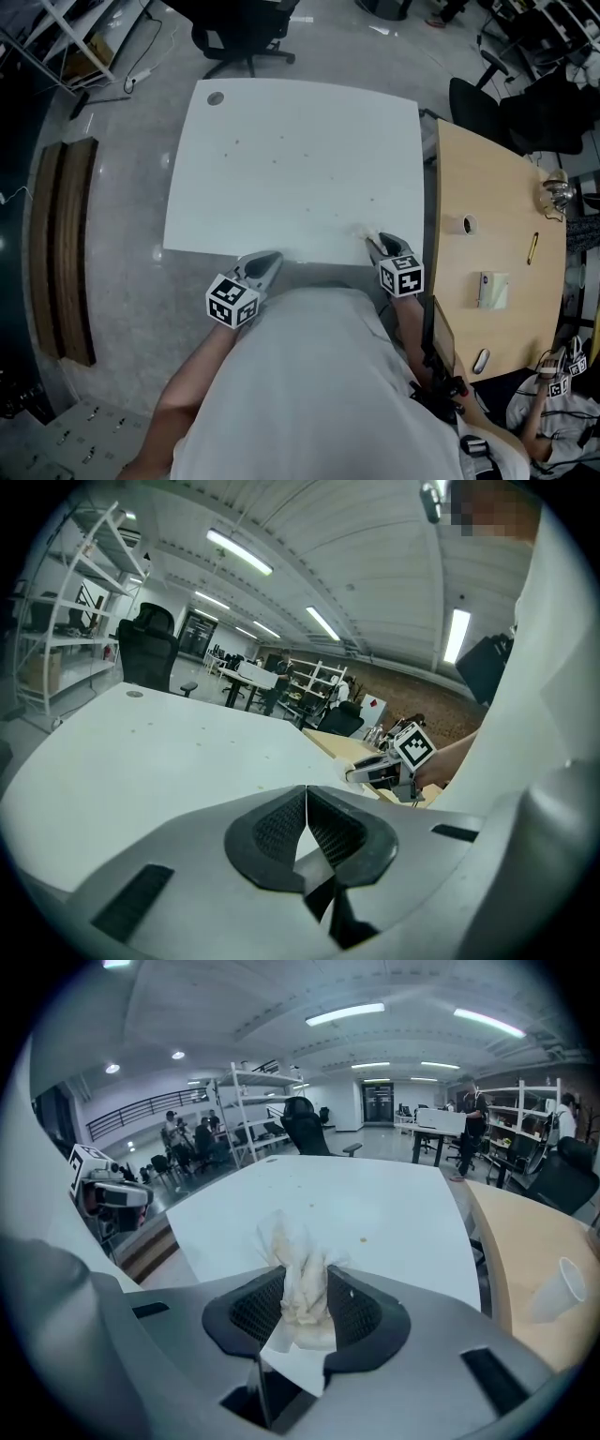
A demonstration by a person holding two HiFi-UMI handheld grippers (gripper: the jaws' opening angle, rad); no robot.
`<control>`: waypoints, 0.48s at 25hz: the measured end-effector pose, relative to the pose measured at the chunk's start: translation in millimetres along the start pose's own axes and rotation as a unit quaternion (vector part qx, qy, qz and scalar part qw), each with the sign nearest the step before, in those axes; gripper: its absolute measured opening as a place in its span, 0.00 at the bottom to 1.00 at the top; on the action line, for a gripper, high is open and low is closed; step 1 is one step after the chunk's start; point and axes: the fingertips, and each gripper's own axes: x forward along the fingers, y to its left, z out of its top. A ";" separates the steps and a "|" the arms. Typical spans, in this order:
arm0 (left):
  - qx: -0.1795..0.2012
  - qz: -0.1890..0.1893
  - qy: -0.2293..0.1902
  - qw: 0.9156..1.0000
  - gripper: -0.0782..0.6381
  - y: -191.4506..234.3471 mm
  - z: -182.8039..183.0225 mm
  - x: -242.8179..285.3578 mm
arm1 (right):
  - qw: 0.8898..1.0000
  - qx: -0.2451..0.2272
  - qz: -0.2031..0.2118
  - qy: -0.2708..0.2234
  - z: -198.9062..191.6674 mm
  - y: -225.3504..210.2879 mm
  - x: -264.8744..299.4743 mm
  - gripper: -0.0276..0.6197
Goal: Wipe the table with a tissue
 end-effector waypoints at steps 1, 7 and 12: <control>0.000 0.004 0.000 1.000 0.12 0.6 2.3 1.2 | 1.000 -0.003 0.004 0.000 1.8 -3.0 2.1 0.25; 0.009 0.019 0.002 1.000 0.12 2.8 23.3 18.0 | 1.000 0.009 -0.012 -0.002 9.0 -49.5 13.8 0.25; 0.009 0.020 0.006 1.000 0.12 2.0 36.5 36.2 | 0.999 0.035 -0.040 0.007 7.0 -93.6 23.9 0.25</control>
